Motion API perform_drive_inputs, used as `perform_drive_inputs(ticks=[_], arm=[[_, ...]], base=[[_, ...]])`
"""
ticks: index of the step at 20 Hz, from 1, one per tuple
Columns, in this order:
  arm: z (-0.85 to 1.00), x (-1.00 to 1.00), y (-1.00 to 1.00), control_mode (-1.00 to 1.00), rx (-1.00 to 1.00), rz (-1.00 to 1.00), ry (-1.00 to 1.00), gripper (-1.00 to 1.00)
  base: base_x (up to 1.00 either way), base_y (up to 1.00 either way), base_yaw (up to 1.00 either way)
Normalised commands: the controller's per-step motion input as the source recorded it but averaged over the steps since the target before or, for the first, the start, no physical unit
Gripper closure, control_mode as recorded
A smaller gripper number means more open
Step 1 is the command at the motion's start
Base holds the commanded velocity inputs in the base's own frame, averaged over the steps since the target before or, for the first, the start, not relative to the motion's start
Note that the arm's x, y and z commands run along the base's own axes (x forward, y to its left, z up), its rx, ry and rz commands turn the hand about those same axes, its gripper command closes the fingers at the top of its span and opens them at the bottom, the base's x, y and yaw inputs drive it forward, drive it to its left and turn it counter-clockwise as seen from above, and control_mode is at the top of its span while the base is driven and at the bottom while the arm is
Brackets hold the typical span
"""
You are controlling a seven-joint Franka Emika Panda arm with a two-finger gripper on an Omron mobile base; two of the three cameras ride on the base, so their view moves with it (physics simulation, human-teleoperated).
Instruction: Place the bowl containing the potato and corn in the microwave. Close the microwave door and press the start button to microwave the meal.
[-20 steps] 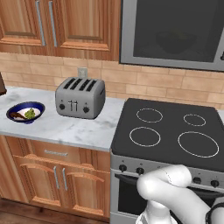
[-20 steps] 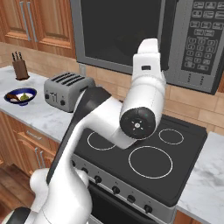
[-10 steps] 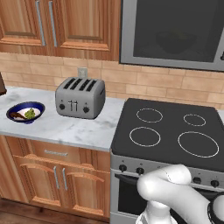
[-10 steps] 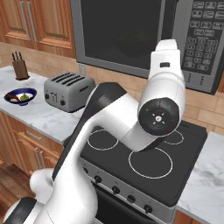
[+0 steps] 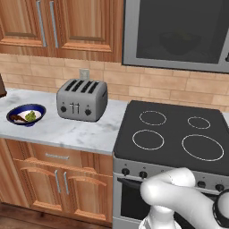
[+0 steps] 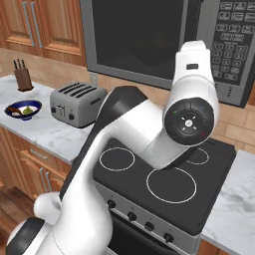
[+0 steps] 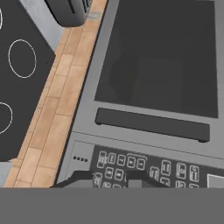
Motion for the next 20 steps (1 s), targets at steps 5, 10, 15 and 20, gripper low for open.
perform_drive_inputs(ticks=[5,10,15,20], arm=[[-0.09,0.1,-0.01,-1.0,0.0,0.03,0.0,1.0],[-0.16,0.35,-0.03,-1.0,0.01,0.05,0.0,1.0],[-0.01,0.21,-0.3,-1.0,0.04,0.02,0.0,1.0],[0.0,0.04,-0.42,-1.0,0.04,0.0,0.0,1.0]], base=[[0.0,0.0,0.0],[0.0,0.0,0.0],[0.0,0.0,0.0],[0.0,0.0,0.0]])
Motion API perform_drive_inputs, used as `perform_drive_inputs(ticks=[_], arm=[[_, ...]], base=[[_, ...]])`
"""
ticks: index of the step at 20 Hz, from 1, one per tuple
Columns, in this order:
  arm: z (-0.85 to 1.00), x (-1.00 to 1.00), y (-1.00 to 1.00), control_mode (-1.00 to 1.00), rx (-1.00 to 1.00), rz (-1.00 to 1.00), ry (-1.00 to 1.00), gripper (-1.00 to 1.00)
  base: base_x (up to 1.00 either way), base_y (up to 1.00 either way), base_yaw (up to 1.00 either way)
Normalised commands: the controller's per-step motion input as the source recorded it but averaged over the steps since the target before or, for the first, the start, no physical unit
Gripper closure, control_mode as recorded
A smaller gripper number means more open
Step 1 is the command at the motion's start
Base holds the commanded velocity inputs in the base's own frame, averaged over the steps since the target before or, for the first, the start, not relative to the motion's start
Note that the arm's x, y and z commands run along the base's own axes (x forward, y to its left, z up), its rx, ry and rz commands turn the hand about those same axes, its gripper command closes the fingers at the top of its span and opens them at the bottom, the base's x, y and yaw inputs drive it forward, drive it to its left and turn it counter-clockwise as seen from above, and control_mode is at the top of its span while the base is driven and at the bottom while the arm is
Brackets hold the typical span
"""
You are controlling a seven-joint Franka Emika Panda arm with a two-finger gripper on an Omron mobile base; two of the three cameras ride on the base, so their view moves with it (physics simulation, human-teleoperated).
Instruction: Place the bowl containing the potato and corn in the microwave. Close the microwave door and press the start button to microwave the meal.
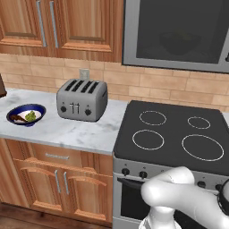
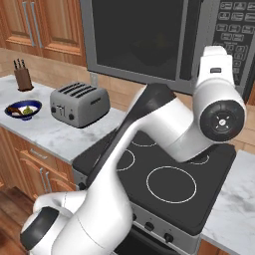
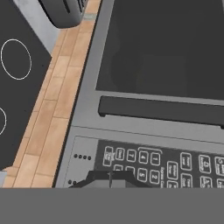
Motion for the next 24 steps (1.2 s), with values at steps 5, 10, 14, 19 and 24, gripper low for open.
perform_drive_inputs(ticks=[5,10,14,19,24], arm=[[-0.1,0.21,-0.16,-1.0,0.0,0.0,0.0,1.0],[-0.09,0.3,-0.01,-1.0,0.0,0.0,0.0,1.0],[0.0,0.18,0.0,-1.0,0.0,0.01,0.0,1.0],[0.0,0.08,-0.04,-1.0,0.0,0.02,0.0,1.0],[-0.02,0.02,-0.14,-1.0,0.01,0.03,0.0,1.0]], base=[[0.0,0.0,0.0],[0.0,0.0,0.0],[0.0,0.0,0.0],[0.0,0.0,0.0],[0.0,0.0,0.0]])
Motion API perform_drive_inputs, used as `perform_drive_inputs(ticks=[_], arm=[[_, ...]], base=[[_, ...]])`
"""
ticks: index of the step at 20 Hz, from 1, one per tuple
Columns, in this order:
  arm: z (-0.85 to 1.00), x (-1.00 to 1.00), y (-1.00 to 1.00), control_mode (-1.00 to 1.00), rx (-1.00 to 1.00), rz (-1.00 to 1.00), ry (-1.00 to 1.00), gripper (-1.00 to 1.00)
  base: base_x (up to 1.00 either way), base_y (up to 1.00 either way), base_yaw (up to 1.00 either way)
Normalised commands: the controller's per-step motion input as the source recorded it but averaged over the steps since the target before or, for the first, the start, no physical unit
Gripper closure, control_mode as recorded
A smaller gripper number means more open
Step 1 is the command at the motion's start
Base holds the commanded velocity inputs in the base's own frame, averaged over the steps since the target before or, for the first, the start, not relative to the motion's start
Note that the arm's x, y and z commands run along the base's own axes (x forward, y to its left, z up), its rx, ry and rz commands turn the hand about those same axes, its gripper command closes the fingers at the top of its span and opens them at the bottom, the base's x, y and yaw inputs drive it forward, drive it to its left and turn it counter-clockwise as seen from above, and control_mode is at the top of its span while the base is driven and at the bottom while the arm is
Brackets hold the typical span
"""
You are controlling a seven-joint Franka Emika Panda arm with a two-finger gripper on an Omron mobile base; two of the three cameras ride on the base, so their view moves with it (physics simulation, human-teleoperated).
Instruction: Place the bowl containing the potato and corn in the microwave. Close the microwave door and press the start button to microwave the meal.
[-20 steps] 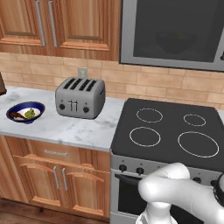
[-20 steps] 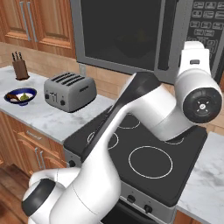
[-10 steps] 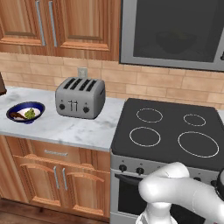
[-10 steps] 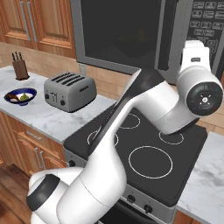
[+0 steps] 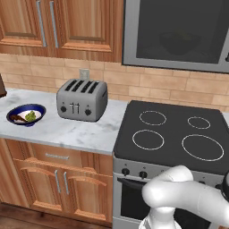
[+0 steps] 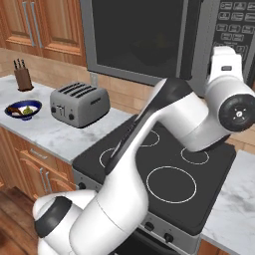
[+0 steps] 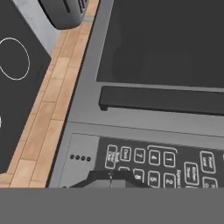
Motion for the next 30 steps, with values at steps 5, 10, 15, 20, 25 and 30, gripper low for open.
perform_drive_inputs(ticks=[5,10,15,20,25,30], arm=[[-0.06,0.14,0.0,-1.0,0.0,0.05,0.0,1.0],[0.0,0.07,-0.16,-1.0,0.02,0.08,0.0,1.0],[-0.02,0.1,-0.12,-1.0,0.0,0.06,0.0,1.0],[-0.01,0.26,0.0,-1.0,0.0,0.01,0.0,1.0],[0.0,0.18,-0.04,-1.0,0.0,0.0,0.0,1.0],[0.0,0.11,-0.12,-1.0,0.0,0.0,0.0,1.0]], base=[[0.0,0.0,0.0],[0.0,0.0,0.0],[0.0,0.0,0.0],[0.0,0.0,0.0],[0.0,0.0,0.0],[0.0,0.0,0.0]])
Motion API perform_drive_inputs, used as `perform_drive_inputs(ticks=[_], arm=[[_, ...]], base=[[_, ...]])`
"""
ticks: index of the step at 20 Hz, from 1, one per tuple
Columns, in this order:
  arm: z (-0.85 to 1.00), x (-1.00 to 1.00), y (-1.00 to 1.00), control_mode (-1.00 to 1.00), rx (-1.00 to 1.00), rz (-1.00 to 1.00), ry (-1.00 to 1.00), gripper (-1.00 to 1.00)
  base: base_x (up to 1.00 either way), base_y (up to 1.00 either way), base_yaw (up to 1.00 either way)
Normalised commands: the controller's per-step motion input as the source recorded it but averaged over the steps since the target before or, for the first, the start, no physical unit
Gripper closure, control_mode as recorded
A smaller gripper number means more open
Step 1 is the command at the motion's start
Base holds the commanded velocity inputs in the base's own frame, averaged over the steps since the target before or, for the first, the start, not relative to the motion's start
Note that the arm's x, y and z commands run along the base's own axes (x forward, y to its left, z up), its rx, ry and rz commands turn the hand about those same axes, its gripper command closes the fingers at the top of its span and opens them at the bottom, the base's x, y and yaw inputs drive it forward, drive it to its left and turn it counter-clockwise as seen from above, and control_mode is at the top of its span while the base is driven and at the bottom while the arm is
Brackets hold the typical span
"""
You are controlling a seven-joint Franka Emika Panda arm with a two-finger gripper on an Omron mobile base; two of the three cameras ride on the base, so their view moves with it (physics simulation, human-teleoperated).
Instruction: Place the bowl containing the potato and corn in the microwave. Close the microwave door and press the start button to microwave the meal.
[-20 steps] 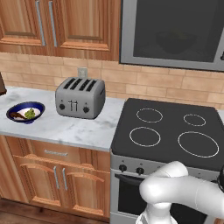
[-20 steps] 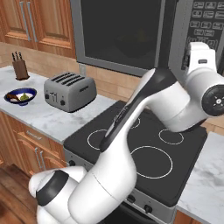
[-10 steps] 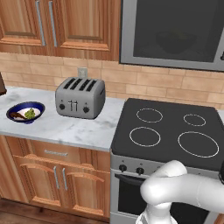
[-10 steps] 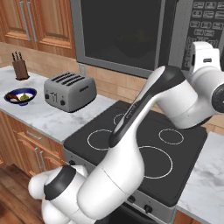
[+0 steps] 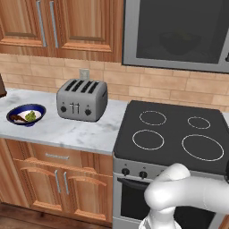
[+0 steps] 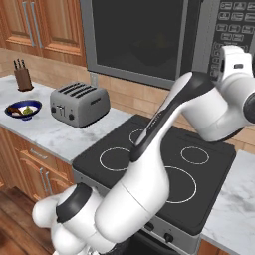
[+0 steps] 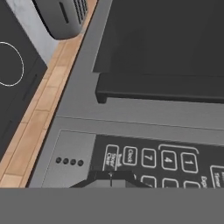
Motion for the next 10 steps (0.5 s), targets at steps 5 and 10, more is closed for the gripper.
perform_drive_inputs(ticks=[5,10], arm=[[-0.04,0.11,-0.13,-1.0,0.0,0.0,0.0,1.0],[-0.08,0.14,-0.19,-1.0,0.0,0.0,0.0,1.0]], base=[[0.0,0.0,0.0],[0.0,0.0,0.0]])
